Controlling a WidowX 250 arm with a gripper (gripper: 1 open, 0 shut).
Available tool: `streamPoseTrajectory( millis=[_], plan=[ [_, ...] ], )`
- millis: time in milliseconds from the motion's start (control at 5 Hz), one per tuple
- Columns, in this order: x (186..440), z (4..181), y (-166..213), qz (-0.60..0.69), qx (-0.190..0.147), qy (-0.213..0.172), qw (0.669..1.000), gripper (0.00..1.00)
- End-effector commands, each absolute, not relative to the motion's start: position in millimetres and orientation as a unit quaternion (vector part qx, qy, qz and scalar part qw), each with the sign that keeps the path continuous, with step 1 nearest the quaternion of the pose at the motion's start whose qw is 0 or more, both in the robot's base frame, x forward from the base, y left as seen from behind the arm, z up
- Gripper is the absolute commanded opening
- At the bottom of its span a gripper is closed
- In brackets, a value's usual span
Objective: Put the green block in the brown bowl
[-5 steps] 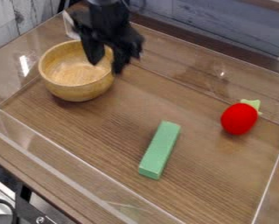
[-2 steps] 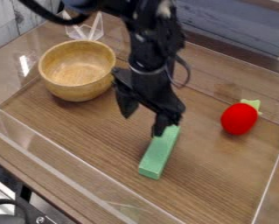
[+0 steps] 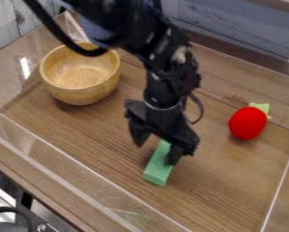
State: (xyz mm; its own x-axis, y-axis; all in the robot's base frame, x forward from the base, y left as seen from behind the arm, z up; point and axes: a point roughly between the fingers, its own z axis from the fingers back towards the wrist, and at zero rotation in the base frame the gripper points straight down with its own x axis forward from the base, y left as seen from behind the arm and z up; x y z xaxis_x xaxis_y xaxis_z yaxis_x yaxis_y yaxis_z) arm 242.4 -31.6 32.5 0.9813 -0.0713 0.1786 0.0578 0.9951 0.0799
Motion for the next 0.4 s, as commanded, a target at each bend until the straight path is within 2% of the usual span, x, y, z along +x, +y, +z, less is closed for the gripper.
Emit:
streamPoseTrajectory(
  millis=[0,200],
  plan=[
    [246,22.9,-36,-0.025,0.038,-0.096,0.994,0.00],
    [250,39.2,-28,-0.012,0.039,-0.104,0.994,0.00]
  ],
)
